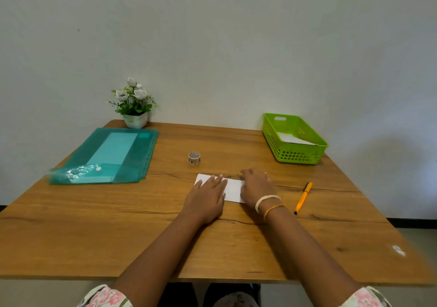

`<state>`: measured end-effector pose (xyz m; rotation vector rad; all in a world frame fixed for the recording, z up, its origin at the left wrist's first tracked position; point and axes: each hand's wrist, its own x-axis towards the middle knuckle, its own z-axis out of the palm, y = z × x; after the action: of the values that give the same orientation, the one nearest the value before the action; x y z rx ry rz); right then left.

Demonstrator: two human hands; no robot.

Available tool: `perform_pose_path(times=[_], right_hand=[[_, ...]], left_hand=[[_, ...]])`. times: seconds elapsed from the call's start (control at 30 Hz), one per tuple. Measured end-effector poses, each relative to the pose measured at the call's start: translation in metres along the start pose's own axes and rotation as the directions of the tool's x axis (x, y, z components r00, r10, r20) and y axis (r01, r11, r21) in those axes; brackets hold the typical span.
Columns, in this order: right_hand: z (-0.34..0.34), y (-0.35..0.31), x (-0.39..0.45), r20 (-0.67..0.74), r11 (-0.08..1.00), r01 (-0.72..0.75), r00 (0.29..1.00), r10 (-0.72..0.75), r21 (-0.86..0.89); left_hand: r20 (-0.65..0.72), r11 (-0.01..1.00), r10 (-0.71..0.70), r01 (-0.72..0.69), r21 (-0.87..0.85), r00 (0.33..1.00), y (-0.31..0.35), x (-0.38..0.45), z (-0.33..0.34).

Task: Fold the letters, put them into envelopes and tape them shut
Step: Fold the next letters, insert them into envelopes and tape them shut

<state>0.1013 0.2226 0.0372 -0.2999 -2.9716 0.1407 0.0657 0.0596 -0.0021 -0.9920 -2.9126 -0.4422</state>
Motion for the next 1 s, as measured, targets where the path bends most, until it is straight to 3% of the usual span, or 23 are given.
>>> perform_pose_path(times=[0.1, 0.43, 0.63, 0.73, 0.83, 0.93, 1.0], right_hand=[[0.022, -0.020, -0.018, 0.036, 0.982, 0.085, 0.995, -0.092, 0.169], [0.028, 0.017, -0.032, 0.102, 0.991, -0.117, 0.989, 0.109, 0.071], [0.024, 0.011, -0.033, 0.092, 0.988, -0.150, 0.985, 0.146, 0.038], [0.024, -0.003, -0.036, -0.041, 0.998, -0.003, 0.999, 0.005, 0.059], [0.031, -0.023, -0.038, -0.001, 0.974, 0.200, 0.980, -0.201, 0.104], [0.031, -0.027, -0.028, 0.060, 0.983, 0.133, 0.988, -0.141, 0.126], [0.024, -0.022, -0.020, 0.099, 0.993, 0.062, 0.992, -0.072, 0.105]], left_hand=[[-0.001, 0.999, -0.026, 0.026, 0.027, 1.000, -0.001, 0.000, 0.001], [0.024, 0.979, -0.195, 0.193, 0.067, 0.980, -0.028, -0.010, -0.010], [0.007, 0.977, -0.203, 0.202, 0.067, 0.979, -0.031, -0.013, -0.012], [-0.003, 0.978, -0.199, 0.199, 0.060, 0.980, -0.031, -0.014, -0.011], [-0.053, 0.984, -0.178, 0.178, -0.022, 0.983, -0.033, -0.016, -0.012], [-0.150, 0.977, -0.155, 0.129, -0.172, 0.976, -0.041, -0.024, -0.020], [-0.224, 0.979, -0.163, 0.130, -0.156, 0.961, -0.057, -0.031, -0.029]])
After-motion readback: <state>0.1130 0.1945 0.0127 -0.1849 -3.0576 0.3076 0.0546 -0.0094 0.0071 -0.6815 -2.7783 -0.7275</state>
